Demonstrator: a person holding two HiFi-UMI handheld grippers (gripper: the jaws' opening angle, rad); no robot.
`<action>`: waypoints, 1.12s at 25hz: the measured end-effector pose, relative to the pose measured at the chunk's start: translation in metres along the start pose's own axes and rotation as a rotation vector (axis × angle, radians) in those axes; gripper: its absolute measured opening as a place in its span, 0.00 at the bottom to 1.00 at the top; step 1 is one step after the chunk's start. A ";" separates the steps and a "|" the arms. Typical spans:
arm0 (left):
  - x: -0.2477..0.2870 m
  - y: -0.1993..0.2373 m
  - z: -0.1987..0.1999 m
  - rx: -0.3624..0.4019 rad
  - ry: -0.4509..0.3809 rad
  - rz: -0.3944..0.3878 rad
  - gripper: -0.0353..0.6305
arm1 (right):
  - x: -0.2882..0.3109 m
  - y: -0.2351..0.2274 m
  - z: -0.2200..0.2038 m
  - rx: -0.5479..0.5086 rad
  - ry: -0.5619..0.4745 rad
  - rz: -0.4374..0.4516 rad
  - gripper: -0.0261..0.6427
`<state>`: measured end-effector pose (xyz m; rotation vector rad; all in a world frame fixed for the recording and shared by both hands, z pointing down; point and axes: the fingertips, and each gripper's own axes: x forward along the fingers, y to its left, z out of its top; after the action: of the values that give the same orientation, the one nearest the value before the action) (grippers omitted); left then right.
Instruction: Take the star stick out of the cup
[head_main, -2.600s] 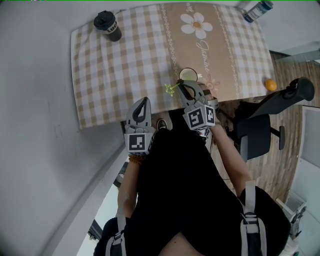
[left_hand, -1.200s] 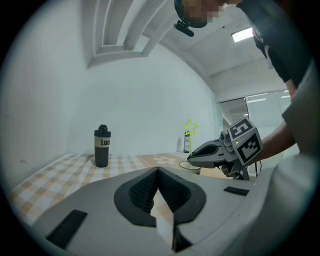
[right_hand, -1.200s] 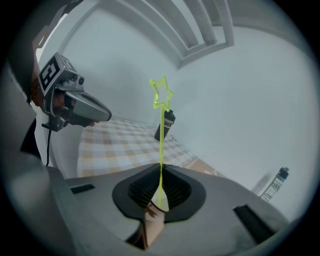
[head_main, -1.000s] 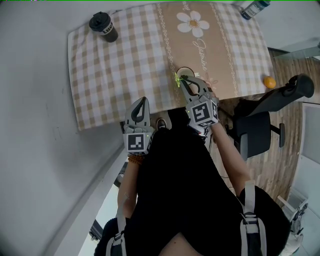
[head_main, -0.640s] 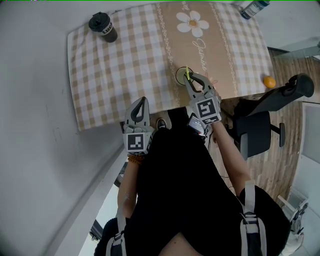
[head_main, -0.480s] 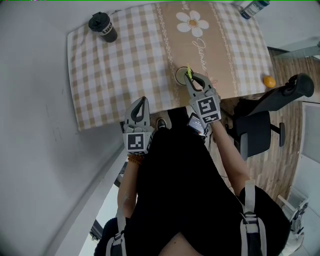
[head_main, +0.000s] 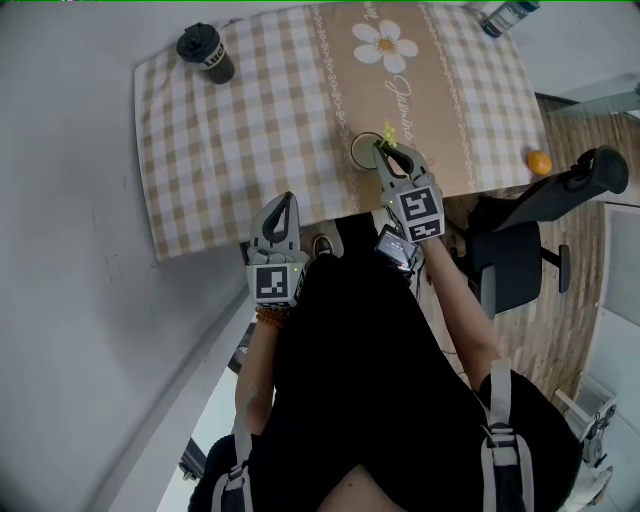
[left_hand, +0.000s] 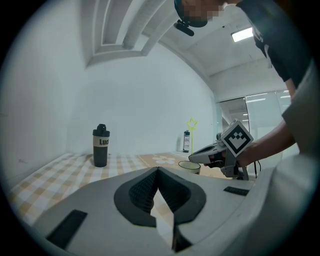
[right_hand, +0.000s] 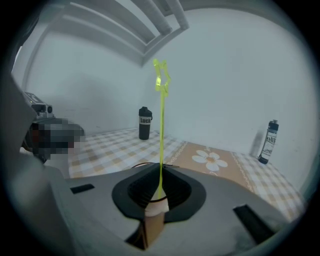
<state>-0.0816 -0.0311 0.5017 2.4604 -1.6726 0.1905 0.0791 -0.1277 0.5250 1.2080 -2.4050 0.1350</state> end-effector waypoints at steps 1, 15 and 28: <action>0.000 0.000 0.001 0.002 0.000 0.002 0.04 | 0.001 0.000 -0.001 0.001 0.004 0.000 0.07; 0.001 -0.004 0.002 0.010 0.002 -0.003 0.04 | -0.001 -0.004 -0.012 0.124 0.018 0.033 0.06; 0.025 -0.015 0.025 0.041 -0.053 -0.048 0.04 | -0.014 -0.005 -0.002 0.151 -0.002 0.058 0.06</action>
<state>-0.0579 -0.0532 0.4814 2.5547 -1.6437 0.1571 0.0906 -0.1196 0.5201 1.2042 -2.4692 0.3394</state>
